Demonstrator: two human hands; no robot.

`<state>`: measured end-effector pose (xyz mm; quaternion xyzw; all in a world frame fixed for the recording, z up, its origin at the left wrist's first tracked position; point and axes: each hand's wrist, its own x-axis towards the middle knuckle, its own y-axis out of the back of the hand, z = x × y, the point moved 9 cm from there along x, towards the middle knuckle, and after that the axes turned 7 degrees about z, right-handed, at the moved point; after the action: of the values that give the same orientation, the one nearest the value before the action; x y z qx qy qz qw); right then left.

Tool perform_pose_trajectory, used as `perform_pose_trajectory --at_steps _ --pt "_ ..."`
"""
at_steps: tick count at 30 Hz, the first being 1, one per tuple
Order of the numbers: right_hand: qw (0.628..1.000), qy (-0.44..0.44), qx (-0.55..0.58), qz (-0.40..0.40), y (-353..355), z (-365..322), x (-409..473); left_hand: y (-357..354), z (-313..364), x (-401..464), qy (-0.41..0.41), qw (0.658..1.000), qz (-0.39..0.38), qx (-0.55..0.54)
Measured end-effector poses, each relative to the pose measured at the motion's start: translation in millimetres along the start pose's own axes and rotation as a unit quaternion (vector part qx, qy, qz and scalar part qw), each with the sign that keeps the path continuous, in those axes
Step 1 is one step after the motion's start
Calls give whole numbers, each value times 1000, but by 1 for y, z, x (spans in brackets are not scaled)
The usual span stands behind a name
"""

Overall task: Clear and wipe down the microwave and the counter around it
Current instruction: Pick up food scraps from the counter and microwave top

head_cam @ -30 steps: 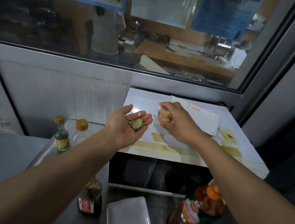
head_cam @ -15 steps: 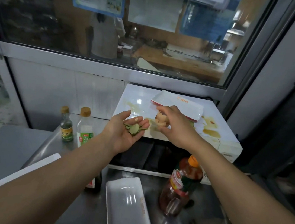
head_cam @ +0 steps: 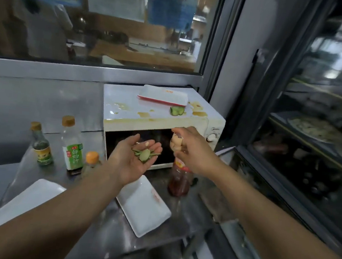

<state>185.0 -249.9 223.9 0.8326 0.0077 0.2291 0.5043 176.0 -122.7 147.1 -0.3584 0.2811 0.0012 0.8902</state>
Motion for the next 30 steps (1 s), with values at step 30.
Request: perform_pose_trajectory --at_steps 30 --pt "879 -431 -103 173 211 53 -551 -128 -426 -254 275 895 -214 279"
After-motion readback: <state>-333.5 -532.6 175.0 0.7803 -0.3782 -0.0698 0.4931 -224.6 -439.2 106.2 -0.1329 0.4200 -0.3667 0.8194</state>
